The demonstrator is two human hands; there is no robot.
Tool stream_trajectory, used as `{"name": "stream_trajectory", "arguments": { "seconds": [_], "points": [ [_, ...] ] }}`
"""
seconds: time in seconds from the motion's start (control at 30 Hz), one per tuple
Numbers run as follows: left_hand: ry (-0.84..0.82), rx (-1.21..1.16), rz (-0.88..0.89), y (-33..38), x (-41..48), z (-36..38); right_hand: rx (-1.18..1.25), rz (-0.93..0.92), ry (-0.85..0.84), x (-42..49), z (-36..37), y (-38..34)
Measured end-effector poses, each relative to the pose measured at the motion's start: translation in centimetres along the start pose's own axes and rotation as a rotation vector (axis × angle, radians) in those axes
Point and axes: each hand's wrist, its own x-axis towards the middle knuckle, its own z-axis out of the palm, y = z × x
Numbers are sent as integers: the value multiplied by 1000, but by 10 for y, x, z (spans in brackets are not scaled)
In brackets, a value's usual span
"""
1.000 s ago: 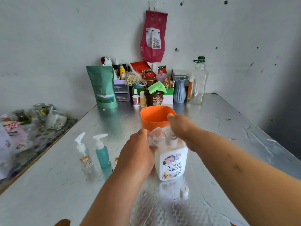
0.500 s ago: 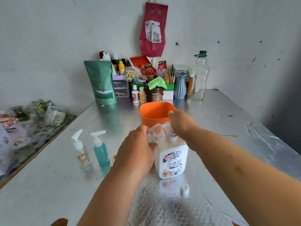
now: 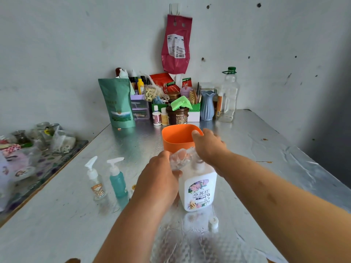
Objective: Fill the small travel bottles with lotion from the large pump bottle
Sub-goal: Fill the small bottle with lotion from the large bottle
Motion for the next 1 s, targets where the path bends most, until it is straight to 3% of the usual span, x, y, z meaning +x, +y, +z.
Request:
{"name": "stream_trajectory", "arguments": {
  "seconds": [0.47,0.8,1.0],
  "points": [
    [-11,-11,7,-4,3,4,-21,-35,-34,11,12,12],
    [-17,11,-8,-1,-2,1,294,134,-27,24,20,11],
    [-7,15,-3,2,0,-2,291,160,-18,35,21,12]
  ]
}}
